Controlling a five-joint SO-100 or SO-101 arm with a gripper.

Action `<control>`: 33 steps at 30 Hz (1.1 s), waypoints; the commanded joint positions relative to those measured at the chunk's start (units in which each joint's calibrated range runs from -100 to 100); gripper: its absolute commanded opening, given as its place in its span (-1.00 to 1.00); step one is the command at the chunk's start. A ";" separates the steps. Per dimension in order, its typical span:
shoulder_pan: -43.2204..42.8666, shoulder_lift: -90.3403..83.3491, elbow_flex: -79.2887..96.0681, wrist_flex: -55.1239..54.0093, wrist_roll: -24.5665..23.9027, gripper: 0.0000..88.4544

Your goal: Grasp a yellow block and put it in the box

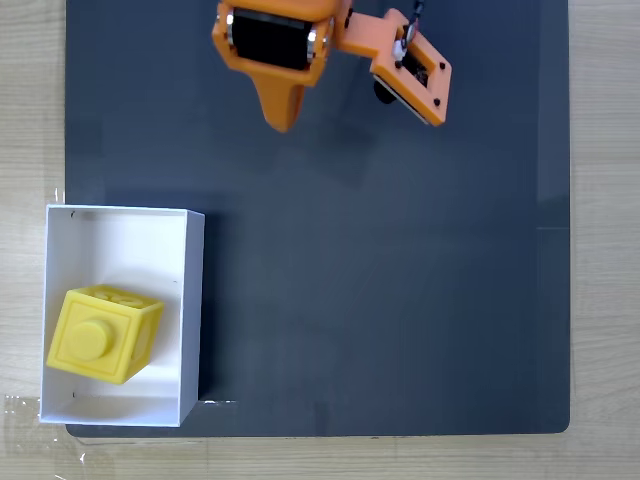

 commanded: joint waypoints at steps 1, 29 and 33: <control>-3.20 -18.57 22.00 -4.22 1.34 -0.96; -4.29 -59.16 40.73 20.12 4.49 -0.96; -4.29 -59.16 40.73 20.12 4.49 -0.96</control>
